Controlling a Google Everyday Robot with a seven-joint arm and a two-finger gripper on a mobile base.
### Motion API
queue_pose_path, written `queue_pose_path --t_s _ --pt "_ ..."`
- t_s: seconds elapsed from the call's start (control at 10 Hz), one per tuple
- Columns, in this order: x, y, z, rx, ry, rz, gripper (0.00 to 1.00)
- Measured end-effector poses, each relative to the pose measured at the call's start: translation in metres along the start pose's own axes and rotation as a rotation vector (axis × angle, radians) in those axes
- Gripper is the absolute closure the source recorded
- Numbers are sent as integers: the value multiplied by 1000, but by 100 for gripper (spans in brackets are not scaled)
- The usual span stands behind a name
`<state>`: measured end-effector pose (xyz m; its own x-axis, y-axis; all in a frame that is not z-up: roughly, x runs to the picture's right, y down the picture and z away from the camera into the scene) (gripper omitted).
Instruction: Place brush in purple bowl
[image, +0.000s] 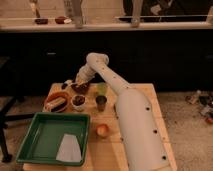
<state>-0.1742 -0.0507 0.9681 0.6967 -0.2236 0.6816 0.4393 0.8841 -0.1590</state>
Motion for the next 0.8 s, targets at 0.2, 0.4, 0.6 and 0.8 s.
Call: queue_pose_path --t_s 0.2,0.4,0.6,0.8 --pt "0 0 1 -2 0 0 93" --pt "1 1 1 -2 1 0 72" --pt "1 1 1 -2 1 0 55" --pt "1 1 1 -3 1 0 34"
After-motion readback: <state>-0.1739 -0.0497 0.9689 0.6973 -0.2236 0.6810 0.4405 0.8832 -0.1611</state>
